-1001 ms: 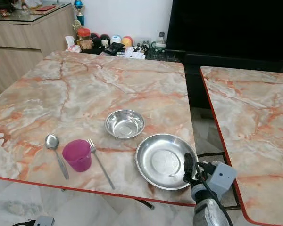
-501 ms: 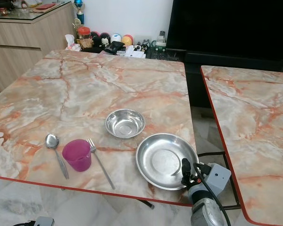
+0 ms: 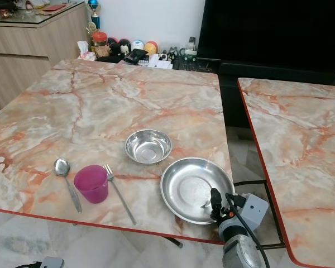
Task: Setting the table
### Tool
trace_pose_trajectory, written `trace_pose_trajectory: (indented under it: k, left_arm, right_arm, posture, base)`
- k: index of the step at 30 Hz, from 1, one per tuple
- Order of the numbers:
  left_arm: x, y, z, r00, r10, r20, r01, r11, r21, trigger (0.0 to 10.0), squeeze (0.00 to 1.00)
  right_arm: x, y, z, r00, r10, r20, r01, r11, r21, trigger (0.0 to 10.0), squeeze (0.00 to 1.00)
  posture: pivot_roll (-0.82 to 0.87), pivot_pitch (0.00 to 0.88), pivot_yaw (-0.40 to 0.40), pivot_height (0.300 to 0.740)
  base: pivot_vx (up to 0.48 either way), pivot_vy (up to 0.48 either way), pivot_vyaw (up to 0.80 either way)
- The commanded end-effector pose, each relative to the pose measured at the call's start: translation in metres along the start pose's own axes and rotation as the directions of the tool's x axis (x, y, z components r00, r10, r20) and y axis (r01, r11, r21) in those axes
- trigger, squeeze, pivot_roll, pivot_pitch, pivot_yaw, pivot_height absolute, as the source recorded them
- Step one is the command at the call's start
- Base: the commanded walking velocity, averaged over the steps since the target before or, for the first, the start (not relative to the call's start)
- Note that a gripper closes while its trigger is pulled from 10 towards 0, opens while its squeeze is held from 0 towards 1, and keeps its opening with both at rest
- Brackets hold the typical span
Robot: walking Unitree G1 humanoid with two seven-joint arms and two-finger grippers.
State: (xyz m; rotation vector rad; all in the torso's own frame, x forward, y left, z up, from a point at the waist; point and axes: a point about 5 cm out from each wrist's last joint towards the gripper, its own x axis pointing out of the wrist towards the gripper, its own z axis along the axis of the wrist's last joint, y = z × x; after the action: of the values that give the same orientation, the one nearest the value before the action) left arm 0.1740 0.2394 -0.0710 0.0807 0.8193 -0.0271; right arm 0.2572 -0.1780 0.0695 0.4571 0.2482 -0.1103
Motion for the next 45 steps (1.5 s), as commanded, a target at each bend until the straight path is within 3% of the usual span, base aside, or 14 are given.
trace_pose_trajectory:
  k: [1, 8, 9, 10, 11, 12, 13, 14, 25, 32, 45]
  left_arm:
    - [-0.001, 0.0, -0.004, 1.0, -0.009, -0.02, 0.01, 1.0, 0.027, 10.0, 0.0]
    - [0.0, -0.005, -0.005, 1.0, -0.022, -0.022, 0.023, 0.999, 0.031, 10.0, 0.0]
    - [-0.001, -0.005, -0.005, 0.999, -0.023, -0.023, 0.023, 0.999, 0.031, 10.0, 0.0]
    - [0.0, -0.005, -0.005, 0.999, -0.022, -0.023, 0.023, 0.999, 0.031, 10.0, 0.0]
    - [0.0, -0.005, -0.005, 0.999, -0.022, -0.023, 0.023, 0.999, 0.031, 10.0, 0.0]
    - [-0.001, -0.005, -0.005, 1.0, -0.022, -0.023, 0.022, 0.999, 0.031, 10.0, 0.0]
    - [-0.001, -0.005, -0.005, 1.0, -0.022, -0.023, 0.022, 0.999, 0.031, 10.0, 0.0]
    - [-0.001, -0.004, -0.005, 1.0, -0.021, -0.023, 0.021, 0.999, 0.031, 10.0, 0.0]
    - [-0.001, -0.002, -0.005, 1.0, -0.013, -0.023, 0.013, 0.999, 0.034, 10.0, 0.0]
    - [0.0, -0.008, -0.003, 0.999, -0.044, -0.02, 0.045, 0.995, 0.086, 10.0, 0.0]
    - [0.001, -0.011, 0.0, 0.999, -0.053, -0.007, 0.054, 0.99, 0.131, 10.0, 0.0]
  right_arm:
    - [0.0, -0.001, -0.001, 1.0, -0.004, -0.012, 0.004, 1.0, 0.016, 10.0, 0.0]
    - [-0.001, -0.004, -0.008, 0.999, -0.018, -0.036, 0.019, 1.0, 0.016, 10.0, 0.0]
    - [-0.001, -0.004, -0.008, 0.999, -0.02, -0.038, 0.021, 1.0, 0.021, 9.3, 0.0]
    - [-0.001, -0.004, -0.009, 0.999, -0.021, -0.039, 0.022, 0.999, 0.025, 9.3, 0.0]
    - [-0.001, -0.004, -0.009, 0.999, -0.022, -0.04, 0.023, 0.999, 0.024, 5.8, 0.0]
    - [-0.001, -0.004, -0.009, 0.999, -0.022, -0.041, 0.023, 0.999, 0.023, 3.3, 0.0]
    - [-0.001, -0.004, -0.009, 0.999, -0.022, -0.042, 0.023, 1.0, 0.021, 3.3, 0.0]
    - [-0.001, -0.004, -0.01, 0.999, -0.019, -0.044, 0.02, 1.0, 0.02, 0.0, 0.0]
    - [0.001, 0.001, -0.011, 0.999, -0.004, -0.046, 0.005, 1.0, 0.021, 0.0, 0.0]
    - [0.003, 0.005, -0.009, 1.0, 0.002, -0.031, -0.001, 1.0, 0.018, 0.0, 0.0]
    - [0.004, -0.002, 0.0, 0.999, -0.046, 0.029, 0.046, 0.999, 0.011, 0.0, 0.0]
  posture:
    - [0.0, 0.078, -0.027, 0.74]
    - [0.0, 0.095, -0.029, 0.74]
    - [0.0, 0.095, -0.029, 0.74]
    - [0.0, 0.097, -0.028, 0.74]
    - [0.0, 0.097, -0.028, 0.74]
    - [0.0, 0.097, -0.028, 0.74]
    - [0.0, 0.097, -0.028, 0.74]
    - [0.0, 0.097, -0.028, 0.74]
    - [0.01, 0.099, -0.027, 0.74]
    - [0.01, 0.1, -0.027, 0.74]
    - [0.01, 0.098, -0.03, 0.74]
  base:
    - [0.0, 0.0, 0.0]
    - [0.0, 0.0, 0.0]
    - [0.0, 0.0, 0.0]
    - [0.0, 0.0, 0.0]
    - [0.0, 0.0, 0.0]
    - [0.0, 0.0, 0.0]
    - [0.0, 0.0, 0.0]
    - [0.0, 0.0, 0.0]
    - [0.0, 0.0, 0.0]
    - [0.0, 0.0, 0.0]
    - [0.0, 0.0, 0.0]
